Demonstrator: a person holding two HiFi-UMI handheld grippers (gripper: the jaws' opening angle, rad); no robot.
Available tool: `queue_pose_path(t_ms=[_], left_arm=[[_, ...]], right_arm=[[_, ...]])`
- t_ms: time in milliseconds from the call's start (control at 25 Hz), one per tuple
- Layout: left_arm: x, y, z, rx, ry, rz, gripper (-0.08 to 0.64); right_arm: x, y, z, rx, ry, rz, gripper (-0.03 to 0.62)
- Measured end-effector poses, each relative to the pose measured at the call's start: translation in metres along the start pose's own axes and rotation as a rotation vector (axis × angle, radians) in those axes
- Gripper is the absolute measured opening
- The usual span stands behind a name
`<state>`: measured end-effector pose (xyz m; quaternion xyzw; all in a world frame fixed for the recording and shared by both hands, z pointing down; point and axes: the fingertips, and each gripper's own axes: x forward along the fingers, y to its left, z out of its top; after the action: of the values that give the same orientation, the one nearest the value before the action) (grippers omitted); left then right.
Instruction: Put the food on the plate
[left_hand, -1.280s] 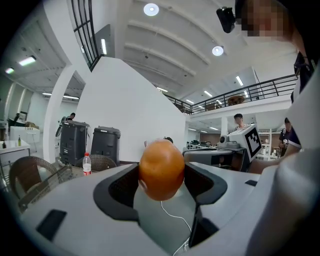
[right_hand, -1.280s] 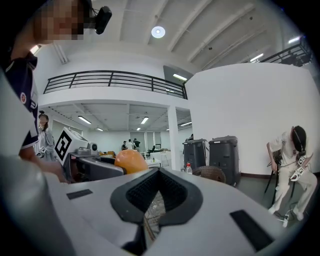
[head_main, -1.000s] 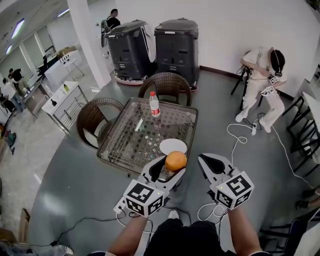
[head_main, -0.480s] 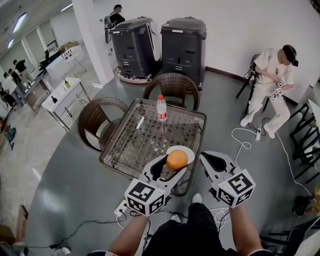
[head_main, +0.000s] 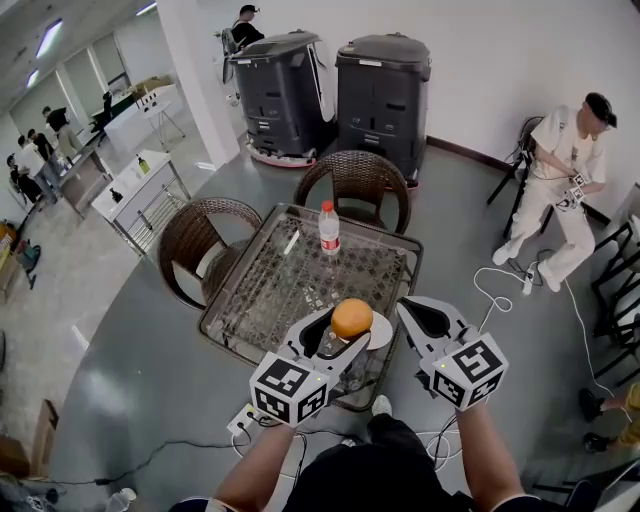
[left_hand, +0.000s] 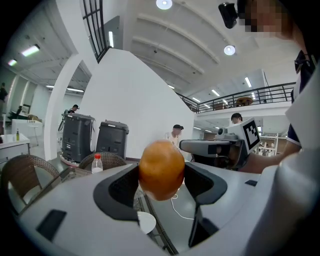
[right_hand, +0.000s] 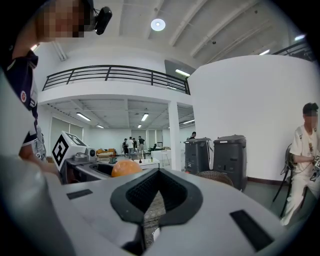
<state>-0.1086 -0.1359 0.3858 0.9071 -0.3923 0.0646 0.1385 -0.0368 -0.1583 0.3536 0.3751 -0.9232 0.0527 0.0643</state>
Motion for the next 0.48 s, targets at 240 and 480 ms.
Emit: queue_pose_path(t_ms=[240,480], left_arm=[[0.024,0.011,-0.002,-0.004,0.049,0.028,0.291],[0.042,0.020,-0.003,-0.011,0.075,0.056,0.291]], right_arm=[[0.019,-0.027,-0.002,0.025,0.001,0.039,0.005],[0.030,-0.047,-0.010,0.051,0.011,0.064,0.005]])
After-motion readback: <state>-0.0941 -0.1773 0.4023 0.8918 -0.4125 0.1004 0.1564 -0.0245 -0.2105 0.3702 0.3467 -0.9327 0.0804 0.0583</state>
